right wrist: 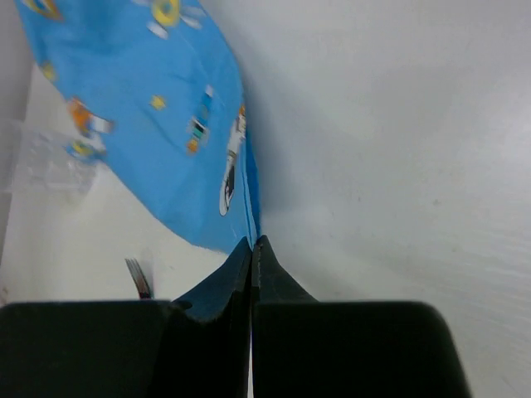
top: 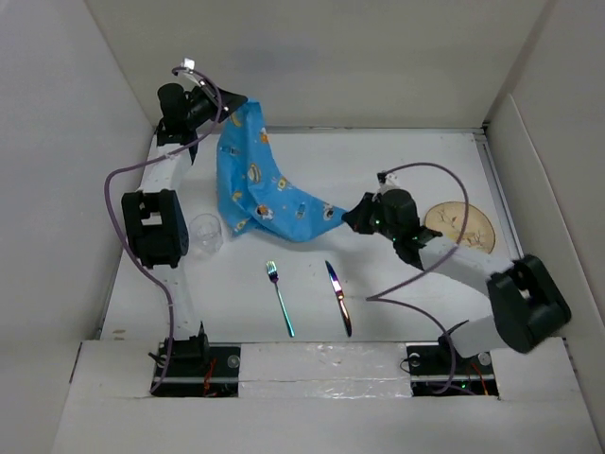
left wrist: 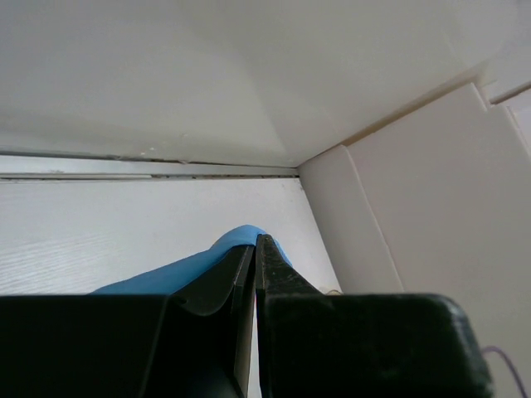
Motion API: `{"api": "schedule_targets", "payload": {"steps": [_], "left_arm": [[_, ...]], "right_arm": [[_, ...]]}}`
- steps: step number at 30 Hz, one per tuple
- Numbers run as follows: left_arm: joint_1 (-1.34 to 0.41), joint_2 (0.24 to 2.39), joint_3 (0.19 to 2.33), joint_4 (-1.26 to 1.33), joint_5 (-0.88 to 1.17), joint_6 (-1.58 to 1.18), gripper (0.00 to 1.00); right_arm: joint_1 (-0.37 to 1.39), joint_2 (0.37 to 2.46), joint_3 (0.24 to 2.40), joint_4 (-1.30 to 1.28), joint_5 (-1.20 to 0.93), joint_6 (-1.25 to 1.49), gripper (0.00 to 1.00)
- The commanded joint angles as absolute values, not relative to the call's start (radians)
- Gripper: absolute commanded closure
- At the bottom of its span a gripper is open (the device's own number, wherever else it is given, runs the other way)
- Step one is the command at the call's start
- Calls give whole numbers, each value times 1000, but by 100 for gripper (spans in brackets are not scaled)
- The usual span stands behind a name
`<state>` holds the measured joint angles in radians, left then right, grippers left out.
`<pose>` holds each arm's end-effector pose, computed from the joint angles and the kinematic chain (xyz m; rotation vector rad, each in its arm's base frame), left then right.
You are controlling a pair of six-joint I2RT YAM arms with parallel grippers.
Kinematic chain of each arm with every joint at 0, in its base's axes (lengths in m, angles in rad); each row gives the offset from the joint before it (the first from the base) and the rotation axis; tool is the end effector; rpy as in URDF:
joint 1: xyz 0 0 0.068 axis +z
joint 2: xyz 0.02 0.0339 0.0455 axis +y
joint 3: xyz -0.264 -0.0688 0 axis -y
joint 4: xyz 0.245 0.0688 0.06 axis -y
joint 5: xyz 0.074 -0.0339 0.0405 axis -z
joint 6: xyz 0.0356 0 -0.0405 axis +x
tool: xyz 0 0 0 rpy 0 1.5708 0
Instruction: Set the dinner table for one person
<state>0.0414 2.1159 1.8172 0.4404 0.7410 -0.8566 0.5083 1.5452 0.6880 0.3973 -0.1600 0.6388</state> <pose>0.5085 -0.0030 0.3386 -0.0443 1.5819 -1.1751 0.2740 0.1591 0.1830 0.0333 2.1403 0.8639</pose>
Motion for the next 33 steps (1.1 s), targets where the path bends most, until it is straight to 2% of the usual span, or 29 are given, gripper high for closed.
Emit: {"api": "schedule_targets", "payload": {"steps": [1,3,7,12,17,21,26,29,33], "left_arm": [[52,1893,1770,589,775,-887,100],[61,1788,1715,617,769,-897,100],[61,1588,1614,617,726,-879,100],[61,1294,1473,516,614,-818,100],[61,1082,1312,414,474,-756,100],[61,968,1188,379,446,-781,100],[61,989,1007,442,420,-813,100],[43,1077,977,460,368,-787,100],[57,1315,1017,497,405,-813,100]], "right_arm": [[552,1252,848,237,85,487,100],[567,1136,890,131,185,416,100],[577,864,998,6,247,350,100],[577,730,1192,-239,264,311,100],[577,673,1278,-325,321,305,100],[577,712,1285,-311,393,293,100],[503,874,1279,-221,423,256,100],[382,1003,1287,-160,327,259,100],[247,1195,1290,-83,203,302,100]]}}
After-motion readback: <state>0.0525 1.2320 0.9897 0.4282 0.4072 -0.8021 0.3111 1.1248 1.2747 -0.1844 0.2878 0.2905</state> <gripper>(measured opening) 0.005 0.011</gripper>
